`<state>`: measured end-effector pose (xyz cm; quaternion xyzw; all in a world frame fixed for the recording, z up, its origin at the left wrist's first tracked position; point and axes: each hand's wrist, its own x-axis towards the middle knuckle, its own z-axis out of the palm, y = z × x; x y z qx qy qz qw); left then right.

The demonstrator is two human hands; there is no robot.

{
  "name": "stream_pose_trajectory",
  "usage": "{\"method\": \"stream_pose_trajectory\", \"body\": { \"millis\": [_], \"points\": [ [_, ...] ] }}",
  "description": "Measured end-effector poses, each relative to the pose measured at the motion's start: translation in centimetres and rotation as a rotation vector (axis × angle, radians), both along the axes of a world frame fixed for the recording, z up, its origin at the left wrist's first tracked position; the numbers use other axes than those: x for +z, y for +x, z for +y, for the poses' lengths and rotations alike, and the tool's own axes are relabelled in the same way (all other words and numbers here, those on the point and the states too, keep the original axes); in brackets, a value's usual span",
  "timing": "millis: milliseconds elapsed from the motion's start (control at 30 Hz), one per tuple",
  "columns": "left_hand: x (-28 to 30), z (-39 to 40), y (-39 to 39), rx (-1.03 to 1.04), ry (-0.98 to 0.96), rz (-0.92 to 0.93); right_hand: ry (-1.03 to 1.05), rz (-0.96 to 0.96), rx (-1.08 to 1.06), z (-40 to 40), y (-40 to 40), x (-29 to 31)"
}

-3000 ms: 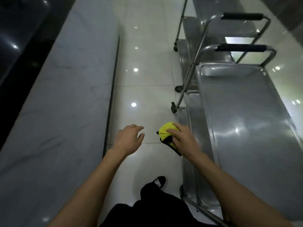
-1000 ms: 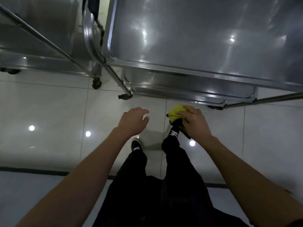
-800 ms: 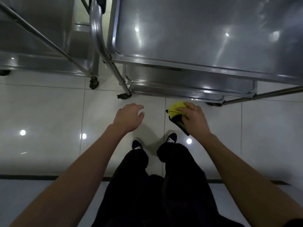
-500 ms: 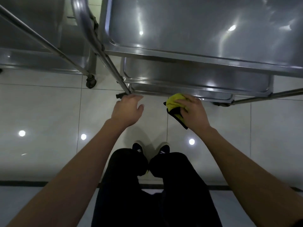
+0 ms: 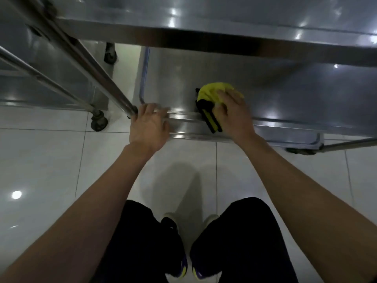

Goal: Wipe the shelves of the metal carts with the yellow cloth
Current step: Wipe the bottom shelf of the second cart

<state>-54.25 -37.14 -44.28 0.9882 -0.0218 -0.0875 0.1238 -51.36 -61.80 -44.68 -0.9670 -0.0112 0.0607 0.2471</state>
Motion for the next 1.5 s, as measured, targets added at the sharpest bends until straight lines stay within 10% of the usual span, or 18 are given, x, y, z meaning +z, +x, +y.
{"method": "stream_pose_trajectory", "body": {
  "millis": [533,1500],
  "points": [
    [-8.4,1.4,-0.7,-0.005,-0.003,-0.586,-0.282,-0.179,0.094,-0.5,2.6,-6.0],
    [-8.1,3.1,-2.3,0.074,0.062,-0.400,-0.123,-0.188,0.459,15.0,7.4,-6.7]
  ]
}}
